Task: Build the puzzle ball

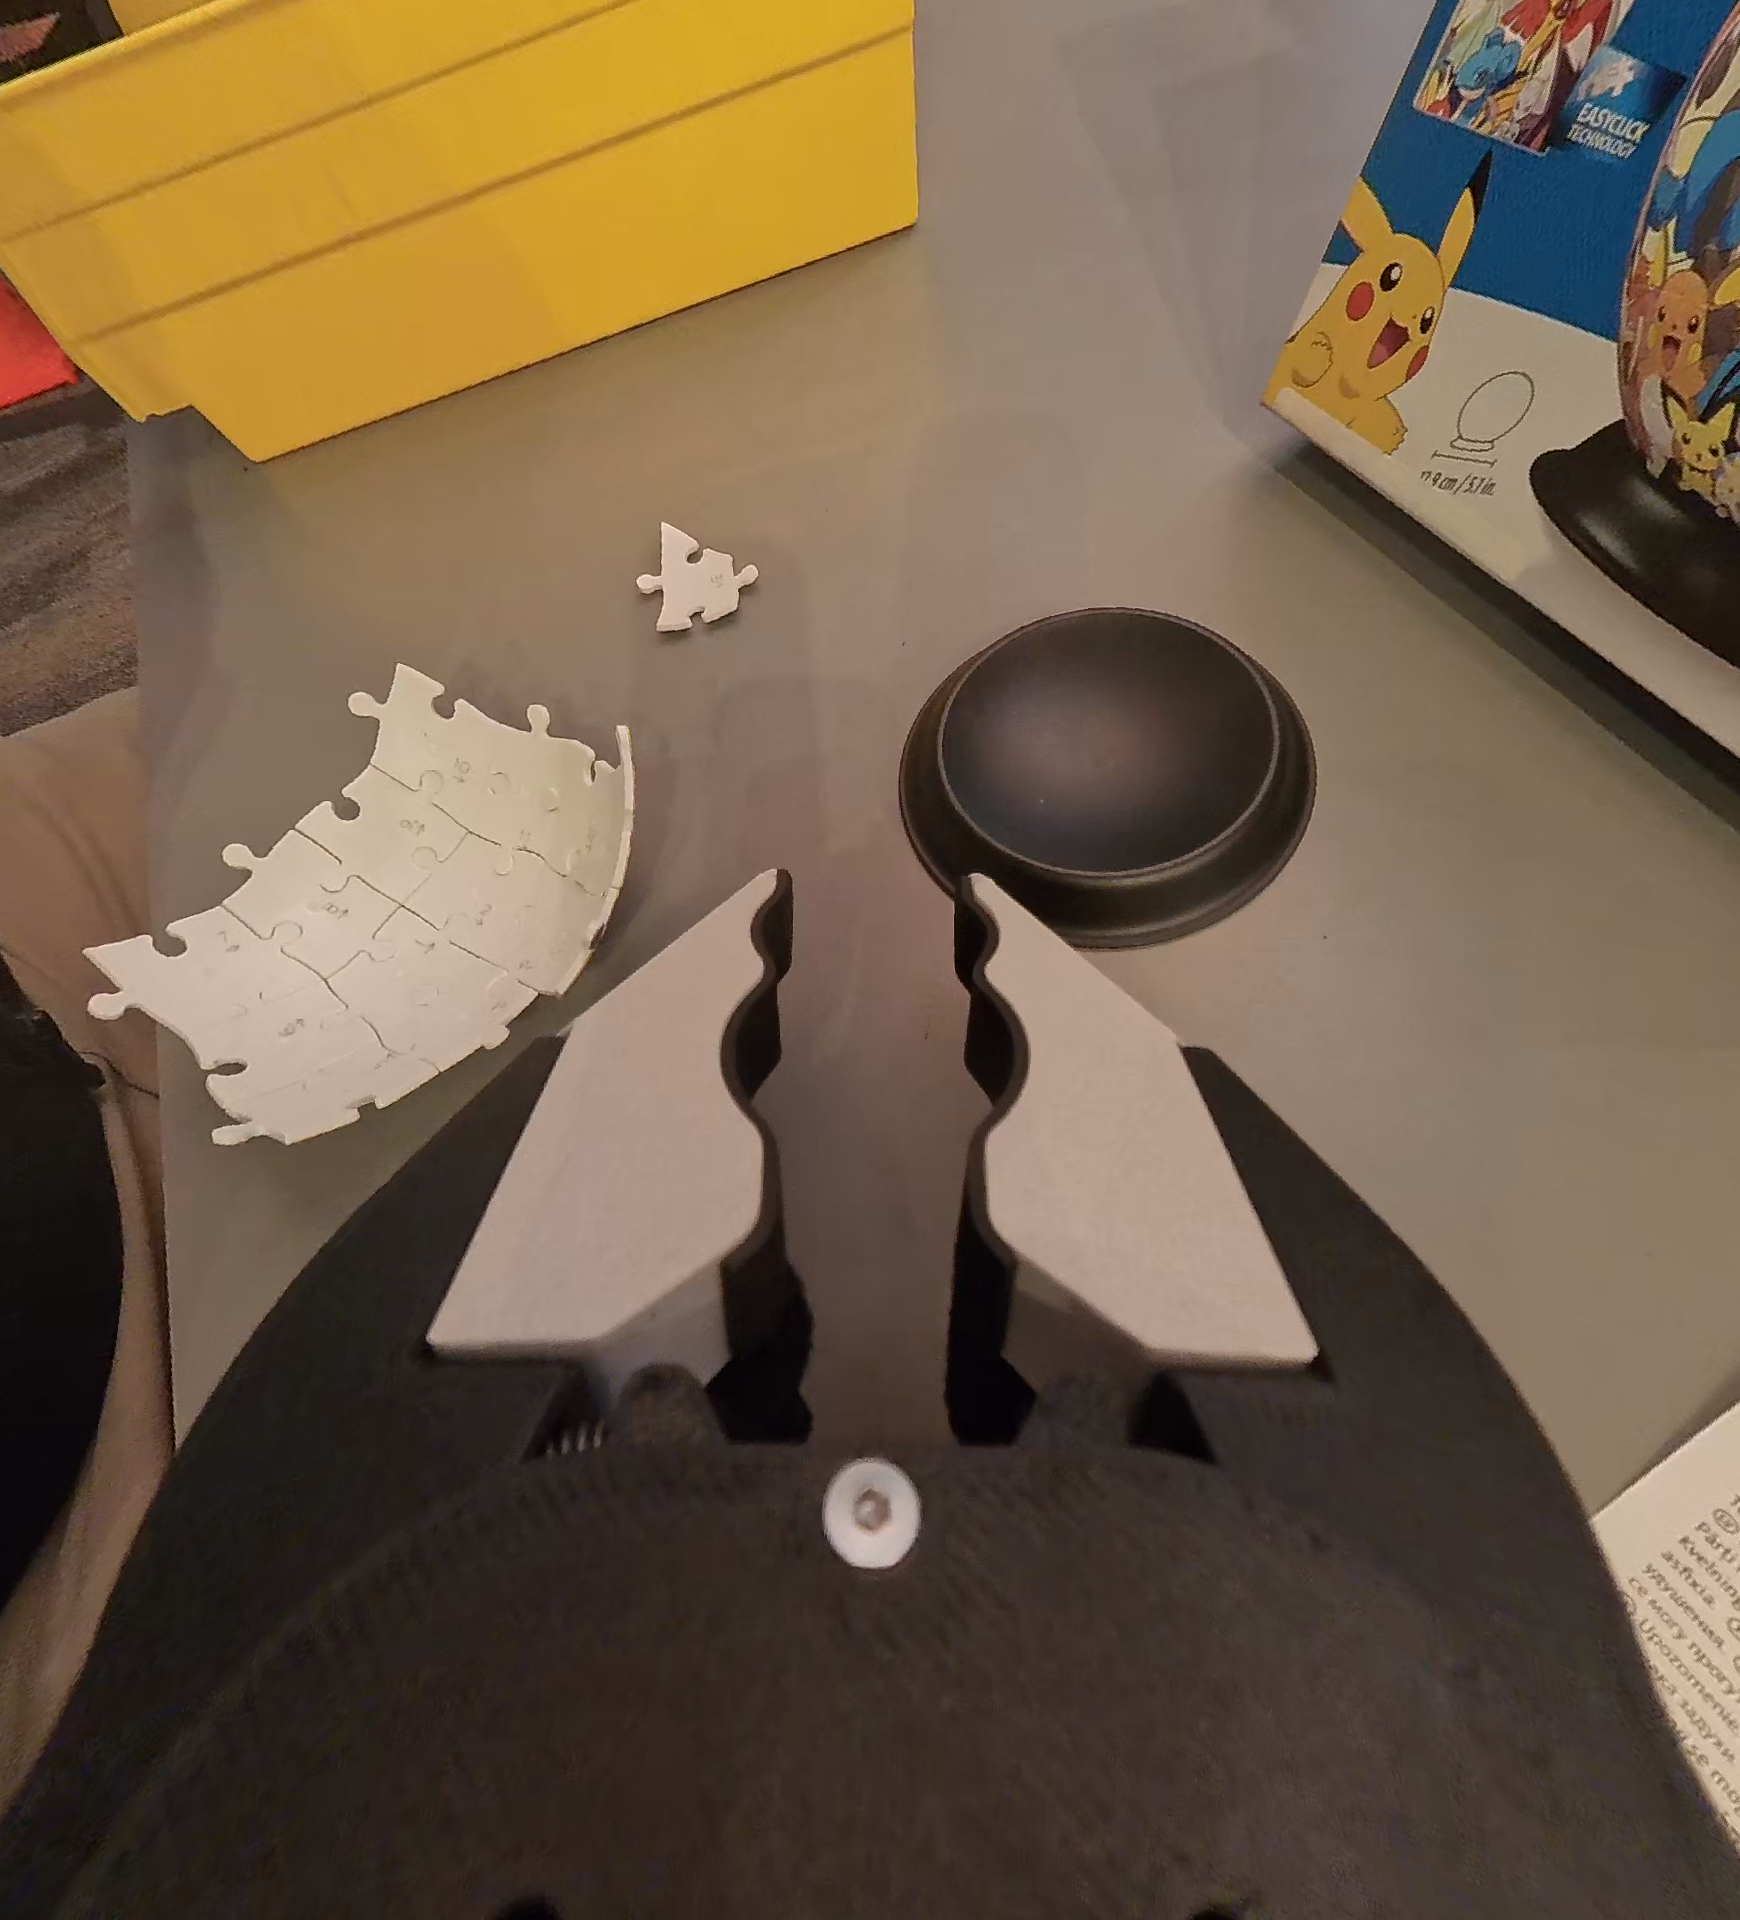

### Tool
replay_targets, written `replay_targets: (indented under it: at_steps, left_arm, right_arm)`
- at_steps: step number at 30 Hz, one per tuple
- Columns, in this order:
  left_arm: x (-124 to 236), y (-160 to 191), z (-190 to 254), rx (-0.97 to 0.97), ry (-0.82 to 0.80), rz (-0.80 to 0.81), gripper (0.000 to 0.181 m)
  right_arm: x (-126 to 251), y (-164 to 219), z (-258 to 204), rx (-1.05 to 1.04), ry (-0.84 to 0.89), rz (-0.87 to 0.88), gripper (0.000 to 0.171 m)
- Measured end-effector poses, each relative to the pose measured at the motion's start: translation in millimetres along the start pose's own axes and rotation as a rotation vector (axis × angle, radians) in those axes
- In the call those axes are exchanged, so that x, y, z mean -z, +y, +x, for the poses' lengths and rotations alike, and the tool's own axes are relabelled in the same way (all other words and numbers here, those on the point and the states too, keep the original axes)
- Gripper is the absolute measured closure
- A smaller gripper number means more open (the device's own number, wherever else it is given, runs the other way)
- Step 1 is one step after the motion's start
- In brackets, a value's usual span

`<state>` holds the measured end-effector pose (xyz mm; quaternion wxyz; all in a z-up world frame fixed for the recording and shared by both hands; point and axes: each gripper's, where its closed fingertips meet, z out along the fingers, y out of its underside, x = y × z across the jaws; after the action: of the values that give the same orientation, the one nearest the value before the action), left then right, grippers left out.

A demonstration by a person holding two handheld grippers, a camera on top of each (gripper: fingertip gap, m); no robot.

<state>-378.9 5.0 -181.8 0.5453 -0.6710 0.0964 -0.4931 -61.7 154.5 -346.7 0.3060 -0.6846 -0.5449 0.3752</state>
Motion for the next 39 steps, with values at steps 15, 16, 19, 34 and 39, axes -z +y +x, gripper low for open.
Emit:
replay_targets:
  at_steps: [15,16,19,34,39]
  left_arm:
    - [-7.0,0.1,13.5,-0.026,-0.008,-0.021,0.151]
    - [-16.2,4.2,12.1,-0.041,-0.054,-0.079,0.151]
    - [-53.8,15.0,10.9,-0.088,-0.183,-0.226,0.151]
    - [-217.2,163.5,-31.7,-0.281,-0.664,-0.715,0.151]
    - [-211.4,179.8,-62.0,-0.361,-0.775,-0.729,0.151]
  right_arm:
    - [0.1,0.0,-0.6,-0.003,-0.005,0.002,0.141]
    - [0.0,0.2,-0.7,-0.002,-0.006,0.001,0.141]
    - [-0.1,0.3,-1.0,-0.002,-0.008,0.001,0.141]
    - [3.0,-3.0,-2.8,-0.024,-0.037,0.031,0.137]
    - [1.1,-1.0,-2.7,-0.02,-0.03,0.015,0.134]
